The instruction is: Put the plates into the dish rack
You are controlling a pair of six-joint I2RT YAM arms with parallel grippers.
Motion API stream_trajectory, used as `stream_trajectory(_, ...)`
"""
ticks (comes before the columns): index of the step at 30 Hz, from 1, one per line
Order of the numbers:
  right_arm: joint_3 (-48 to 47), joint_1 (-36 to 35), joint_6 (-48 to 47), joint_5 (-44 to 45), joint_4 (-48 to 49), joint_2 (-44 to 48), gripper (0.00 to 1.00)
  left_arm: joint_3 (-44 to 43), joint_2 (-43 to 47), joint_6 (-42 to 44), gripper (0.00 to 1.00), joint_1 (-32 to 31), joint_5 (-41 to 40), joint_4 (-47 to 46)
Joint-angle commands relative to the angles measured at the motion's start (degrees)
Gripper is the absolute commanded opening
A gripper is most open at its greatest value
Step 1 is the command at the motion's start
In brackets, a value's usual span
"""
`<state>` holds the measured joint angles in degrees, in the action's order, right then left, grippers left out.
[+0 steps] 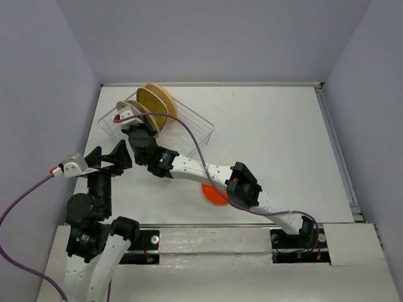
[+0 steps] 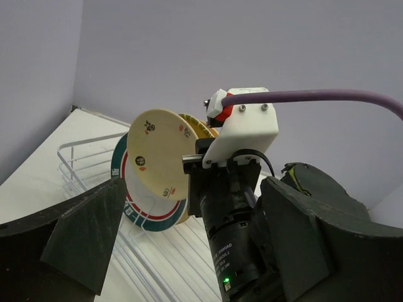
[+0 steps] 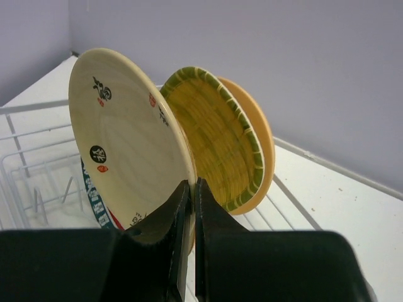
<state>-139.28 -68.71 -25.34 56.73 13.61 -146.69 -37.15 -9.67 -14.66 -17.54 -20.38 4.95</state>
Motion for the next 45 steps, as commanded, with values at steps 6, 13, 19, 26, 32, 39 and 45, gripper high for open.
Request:
stream_trajectory(6,-1.96,-0.46,-2.0,1.9,7.14,-0.96,0.07,-1.26,0.27,0.15,0.99,-0.13,-0.71,-3.19)
stream_trajectory(13,-2.22,-0.46,5.64,0.23,1.08,-2.9,0.07,-1.26,0.44,0.15,0.99,-0.13,-0.8,-3.19)
stream_trajectory(19,-2.31,-0.46,7.59,0.4,-0.86,-4.92,0.07,-1.26,0.62,0.24,0.99,-0.3,-0.8,-3.1)
stream_trajectory(26,-2.04,-1.52,9.43,-0.74,-0.95,-3.52,0.25,-1.26,0.44,0.15,0.99,-0.39,-0.8,-3.19)
stream_trajectory(32,5.5,-1.52,15.84,-5.3,-1.04,4.98,0.57,-1.26,0.18,0.15,0.99,-0.39,-0.97,-3.19)
stream_trajectory(39,26.66,-1.52,24.63,-10.84,-1.3,21.6,0.57,-1.09,-0.08,0.42,0.99,-0.48,-0.98,-3.02)
stream_trajectory(45,64.8,2.51,45.33,-28.13,-5.5,50.77,0.56,-0.82,0.18,0.59,0.99,-1.18,0.08,-2.84)
